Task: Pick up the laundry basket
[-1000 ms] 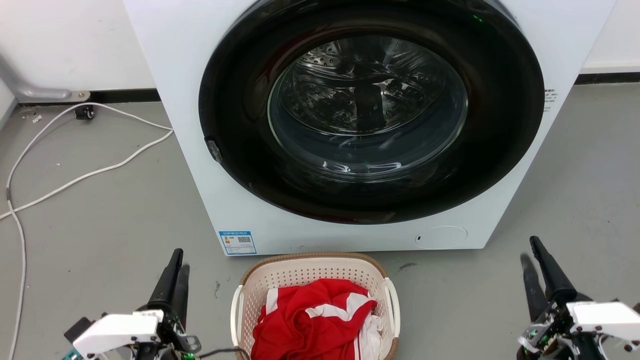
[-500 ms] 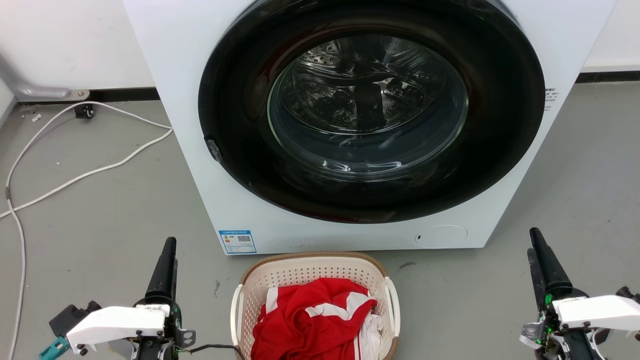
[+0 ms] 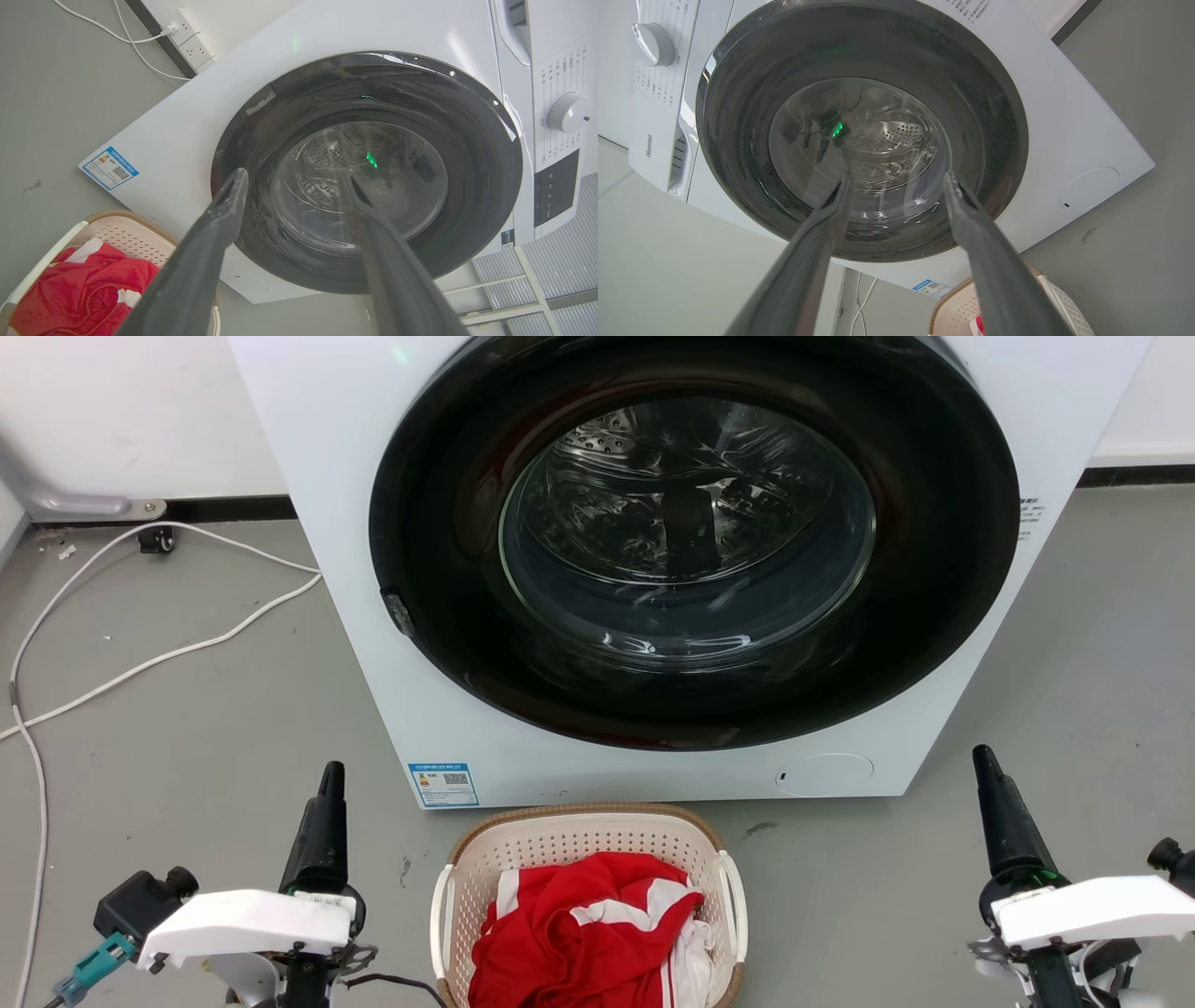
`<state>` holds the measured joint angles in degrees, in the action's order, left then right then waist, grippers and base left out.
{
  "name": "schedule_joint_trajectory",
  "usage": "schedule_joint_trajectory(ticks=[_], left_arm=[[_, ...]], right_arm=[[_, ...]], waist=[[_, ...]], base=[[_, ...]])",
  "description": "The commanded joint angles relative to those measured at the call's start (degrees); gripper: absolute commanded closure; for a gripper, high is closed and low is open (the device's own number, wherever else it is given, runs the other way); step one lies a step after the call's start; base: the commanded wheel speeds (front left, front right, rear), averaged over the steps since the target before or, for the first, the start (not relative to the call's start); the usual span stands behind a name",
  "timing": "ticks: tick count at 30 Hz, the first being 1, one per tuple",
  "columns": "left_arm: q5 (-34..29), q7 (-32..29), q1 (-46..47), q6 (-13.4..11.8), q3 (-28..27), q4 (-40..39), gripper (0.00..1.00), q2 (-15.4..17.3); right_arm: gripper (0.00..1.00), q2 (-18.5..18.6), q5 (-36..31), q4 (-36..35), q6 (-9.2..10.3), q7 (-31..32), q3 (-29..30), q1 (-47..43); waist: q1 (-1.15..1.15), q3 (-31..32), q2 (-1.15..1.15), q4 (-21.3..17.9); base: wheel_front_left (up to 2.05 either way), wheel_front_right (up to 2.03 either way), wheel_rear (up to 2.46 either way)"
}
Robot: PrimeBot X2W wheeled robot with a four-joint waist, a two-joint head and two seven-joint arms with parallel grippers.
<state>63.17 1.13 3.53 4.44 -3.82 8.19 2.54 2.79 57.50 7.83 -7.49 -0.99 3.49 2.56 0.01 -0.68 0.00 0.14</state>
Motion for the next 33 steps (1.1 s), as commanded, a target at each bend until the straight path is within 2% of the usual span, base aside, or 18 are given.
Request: schedule_joint_trajectory(ticks=[1, 13, 33], left_arm=[[-2.1, 0.5, 0.3, -0.3, 0.2, -1.4, 0.0, 0.2], [-12.3, 3.0, -0.6, 0.1, 0.9, -3.7, 0.0, 0.3], [-27.2, 6.5, -1.9, 0.4, 1.6, -4.8, 0.0, 0.3]], right_arm=[[0.0, 0.2, -2.6, -1.5, 0.0, -0.7, -0.3, 0.3], [0.0, 0.2, -14.3, -3.4, 0.0, -3.1, -1.4, -0.8], [0.0, 0.2, -30.3, -5.7, 0.0, -6.7, -2.8, -2.5]], waist=[[0.0, 0.0, 0.0, 0.0], [0.0, -0.2, 0.0, 0.2], [0.0, -0.1, 0.0, 0.3]], base=[[0.0, 0.0, 0.0], [0.0, 0.0, 0.0], [0.0, 0.0, 0.0]])
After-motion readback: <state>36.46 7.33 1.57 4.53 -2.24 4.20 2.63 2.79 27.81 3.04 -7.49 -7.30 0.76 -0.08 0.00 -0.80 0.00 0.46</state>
